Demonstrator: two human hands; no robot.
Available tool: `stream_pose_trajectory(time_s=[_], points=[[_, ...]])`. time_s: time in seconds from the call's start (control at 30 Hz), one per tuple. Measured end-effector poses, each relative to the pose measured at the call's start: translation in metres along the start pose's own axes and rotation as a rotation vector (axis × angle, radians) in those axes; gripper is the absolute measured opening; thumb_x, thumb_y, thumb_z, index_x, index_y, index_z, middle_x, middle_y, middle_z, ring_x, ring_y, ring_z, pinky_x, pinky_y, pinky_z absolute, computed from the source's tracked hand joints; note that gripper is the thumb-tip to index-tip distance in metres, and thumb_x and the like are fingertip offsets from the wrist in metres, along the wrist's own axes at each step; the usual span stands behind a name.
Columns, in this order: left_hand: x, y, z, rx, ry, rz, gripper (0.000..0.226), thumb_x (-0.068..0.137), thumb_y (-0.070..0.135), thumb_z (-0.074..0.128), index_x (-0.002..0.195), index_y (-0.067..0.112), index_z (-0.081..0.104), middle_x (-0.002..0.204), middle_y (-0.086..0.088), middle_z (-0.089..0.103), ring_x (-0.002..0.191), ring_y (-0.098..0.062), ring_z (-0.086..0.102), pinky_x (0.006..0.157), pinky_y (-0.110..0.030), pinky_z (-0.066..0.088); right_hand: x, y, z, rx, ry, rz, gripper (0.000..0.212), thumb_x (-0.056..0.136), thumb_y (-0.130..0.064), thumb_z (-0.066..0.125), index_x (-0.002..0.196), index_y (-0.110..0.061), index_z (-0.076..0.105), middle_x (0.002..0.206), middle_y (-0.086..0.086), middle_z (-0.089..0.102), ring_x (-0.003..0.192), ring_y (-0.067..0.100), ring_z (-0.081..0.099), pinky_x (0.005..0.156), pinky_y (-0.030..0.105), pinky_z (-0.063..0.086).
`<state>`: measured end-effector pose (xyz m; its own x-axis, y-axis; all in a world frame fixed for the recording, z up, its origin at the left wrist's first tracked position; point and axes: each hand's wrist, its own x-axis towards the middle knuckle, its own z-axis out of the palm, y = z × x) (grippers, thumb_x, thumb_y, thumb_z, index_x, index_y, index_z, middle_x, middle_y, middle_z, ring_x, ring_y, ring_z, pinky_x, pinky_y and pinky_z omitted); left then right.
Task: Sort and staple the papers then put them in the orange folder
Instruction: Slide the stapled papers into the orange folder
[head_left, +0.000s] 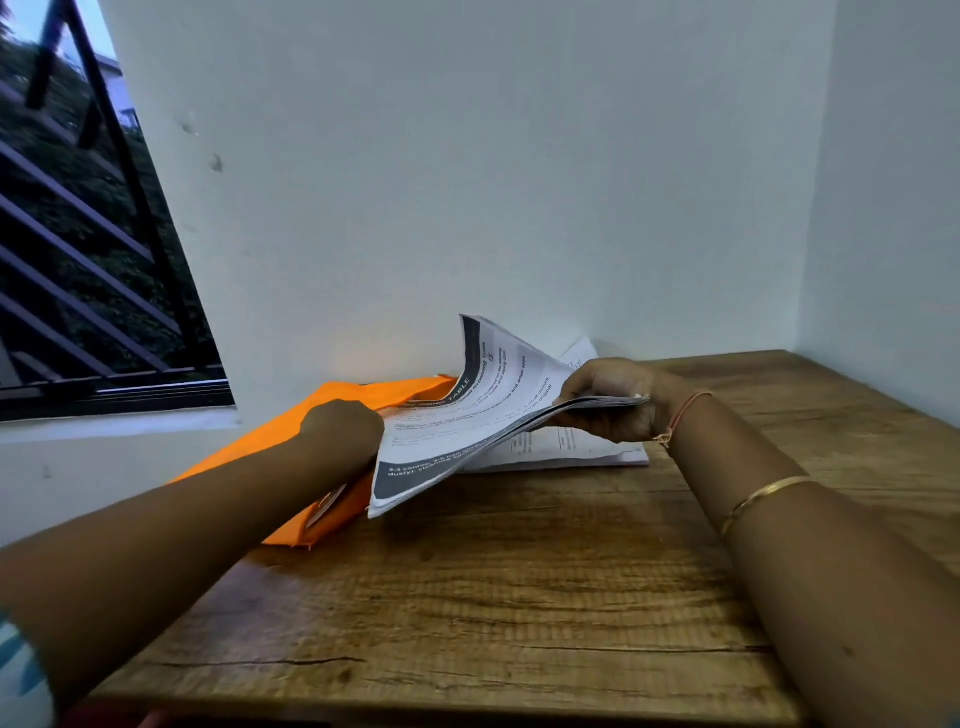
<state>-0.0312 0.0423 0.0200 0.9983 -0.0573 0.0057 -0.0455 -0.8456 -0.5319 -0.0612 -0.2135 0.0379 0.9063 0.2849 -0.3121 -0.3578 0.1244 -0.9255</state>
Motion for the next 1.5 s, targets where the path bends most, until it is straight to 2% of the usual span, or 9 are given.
stream_pose_trajectory(time_s=[0.13,0.2,0.33,0.43,0.57,0.77,1.1,1.33,1.5], points=[[0.002,-0.009,-0.001,-0.207,-0.210,0.055,0.031,0.087,-0.004,0.042,0.061,0.013,0.042,0.076,-0.008,0.060,0.072,-0.023,0.062,0.047,-0.016,0.034,0.004,0.004,0.007,-0.039,0.081,-0.042,0.012,0.091,0.010,0.037,0.086,0.008,0.048,0.057,0.022,0.065,0.047,0.025,0.067,0.046,0.023,0.055],[0.007,-0.019,-0.001,-0.318,-0.285,0.035,0.027,0.089,-0.004,0.041,0.071,0.013,0.053,0.069,-0.002,0.053,0.051,-0.012,0.053,0.041,-0.016,0.039,0.009,0.007,0.010,-0.069,0.115,-0.062,0.013,0.090,0.010,0.040,0.083,0.004,0.048,0.052,0.018,0.063,0.044,0.023,0.065,0.042,0.022,0.054],[0.003,-0.033,-0.005,-0.464,-0.350,0.024,0.042,0.095,-0.003,0.035,0.126,0.015,0.057,0.076,0.004,0.052,0.056,-0.011,0.053,0.062,-0.025,0.053,0.011,0.009,0.012,-0.030,0.144,-0.116,0.014,0.090,0.010,0.040,0.083,0.001,0.048,0.053,0.017,0.062,0.045,0.024,0.066,0.045,0.024,0.056],[0.002,-0.042,-0.001,-0.638,-0.378,-0.019,0.028,0.097,0.008,0.043,0.121,0.005,0.058,0.080,-0.003,0.060,0.058,-0.011,0.057,0.055,-0.023,0.050,0.007,0.009,0.017,0.135,0.113,-0.190,0.014,0.090,0.013,0.035,0.091,0.004,0.045,0.070,0.024,0.062,0.047,0.030,0.066,0.042,0.026,0.054],[0.003,-0.052,0.010,-0.870,-0.401,-0.063,0.022,0.096,0.009,0.050,0.113,0.001,0.060,0.099,-0.014,0.066,0.094,-0.031,0.064,0.087,-0.042,0.050,0.011,0.015,0.031,0.077,0.151,-0.233,0.018,0.089,0.013,0.036,0.080,0.000,0.044,0.074,0.017,0.054,0.047,0.025,0.064,0.042,0.023,0.053],[-0.004,-0.056,0.006,-0.898,-0.423,-0.023,0.039,0.099,0.002,0.034,0.125,0.017,0.058,0.124,-0.009,0.055,0.101,-0.027,0.060,0.085,-0.036,0.051,0.030,0.030,0.051,-0.369,0.322,-0.310,0.029,0.083,0.012,0.043,0.064,-0.010,0.040,0.066,0.007,0.040,0.056,0.016,0.041,0.043,0.018,0.032],[-0.022,-0.064,0.005,-0.867,-0.462,0.033,0.026,0.093,0.003,0.048,0.116,0.003,0.060,0.087,-0.003,0.060,0.069,-0.012,0.057,0.052,-0.021,0.052,0.038,0.032,0.060,0.301,0.220,-0.264,0.022,0.081,0.019,0.026,0.081,0.006,0.043,0.116,0.029,0.047,0.088,0.048,0.063,0.061,0.044,0.058],[-0.031,-0.080,0.012,-1.275,-0.532,-0.084,0.041,0.100,0.030,0.038,0.110,-0.003,0.060,0.098,-0.015,0.060,0.073,-0.028,0.061,0.064,-0.037,0.055,0.053,0.043,0.076,0.051,0.409,-0.329,0.025,0.079,0.014,0.037,0.066,-0.005,0.045,0.070,0.012,0.043,0.073,0.031,0.055,0.068,0.037,0.042],[-0.028,-0.069,0.025,-0.966,-0.366,-0.011,0.020,0.088,0.007,0.061,0.108,0.004,0.065,0.088,-0.006,0.064,0.068,-0.014,0.063,0.056,-0.020,0.056,0.054,0.046,0.078,0.035,0.453,-0.357,0.027,0.080,0.015,0.038,0.063,-0.005,0.046,0.067,0.012,0.045,0.079,0.031,0.055,0.069,0.037,0.041]])
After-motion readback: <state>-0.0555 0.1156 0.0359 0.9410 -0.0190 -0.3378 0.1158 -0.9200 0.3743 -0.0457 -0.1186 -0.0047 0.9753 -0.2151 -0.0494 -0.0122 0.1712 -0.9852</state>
